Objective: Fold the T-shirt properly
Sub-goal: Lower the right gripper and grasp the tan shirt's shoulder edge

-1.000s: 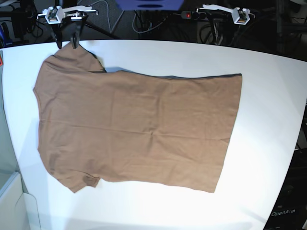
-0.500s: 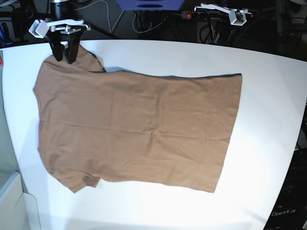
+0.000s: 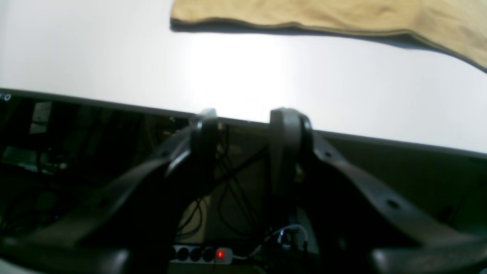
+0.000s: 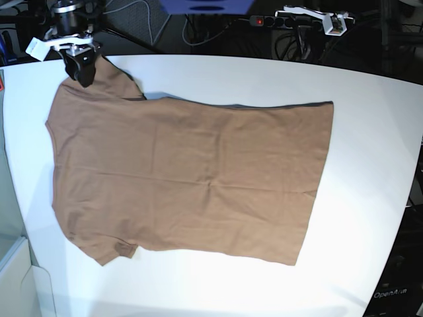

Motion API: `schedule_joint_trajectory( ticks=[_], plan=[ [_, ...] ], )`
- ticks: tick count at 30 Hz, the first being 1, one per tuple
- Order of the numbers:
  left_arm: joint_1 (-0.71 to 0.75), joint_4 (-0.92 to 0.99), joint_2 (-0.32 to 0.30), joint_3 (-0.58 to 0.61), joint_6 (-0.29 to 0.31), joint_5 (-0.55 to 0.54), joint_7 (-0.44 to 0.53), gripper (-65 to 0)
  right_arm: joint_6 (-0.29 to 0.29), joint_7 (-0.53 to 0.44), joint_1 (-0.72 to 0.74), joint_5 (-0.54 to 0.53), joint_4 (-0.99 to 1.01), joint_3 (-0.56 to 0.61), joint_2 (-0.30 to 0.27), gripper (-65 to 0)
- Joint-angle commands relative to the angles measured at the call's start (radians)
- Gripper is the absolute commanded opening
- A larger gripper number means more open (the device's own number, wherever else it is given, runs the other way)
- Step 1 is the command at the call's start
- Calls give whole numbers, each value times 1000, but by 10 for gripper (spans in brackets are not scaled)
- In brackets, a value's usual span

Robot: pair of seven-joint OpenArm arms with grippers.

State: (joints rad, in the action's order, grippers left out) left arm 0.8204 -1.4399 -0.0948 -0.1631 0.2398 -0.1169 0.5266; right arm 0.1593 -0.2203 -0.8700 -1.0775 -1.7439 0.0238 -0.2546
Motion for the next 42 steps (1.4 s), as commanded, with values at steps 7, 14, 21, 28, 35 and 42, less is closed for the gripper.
schedule_joint_trajectory(
  ticks=[7,14,21,28,35,42],
  plan=[
    [14,-15,-3,-3,7,-4,28,-431,0,-4,-12,-17,55,-3,-10,-361],
    [12,-15,0,-3,7,-4,28,-431,0,9,-12,-17,77,0,-19,-360],
    [12,-15,0,-3,7,-4,28,-431,0,88,16,-17,103,-2,-16,-360],
    [14,-15,0,-3,7,-4,28,-431,1,101,28,-17,101,0,-16,-360],
    [14,-15,0,-3,7,-4,30,-431,1,181,56,-17,101,0,-15,-360],
    [15,-15,5,-33,7,-4,30,-431,1,224,81,-17,101,1,-15,-398]
  ],
)
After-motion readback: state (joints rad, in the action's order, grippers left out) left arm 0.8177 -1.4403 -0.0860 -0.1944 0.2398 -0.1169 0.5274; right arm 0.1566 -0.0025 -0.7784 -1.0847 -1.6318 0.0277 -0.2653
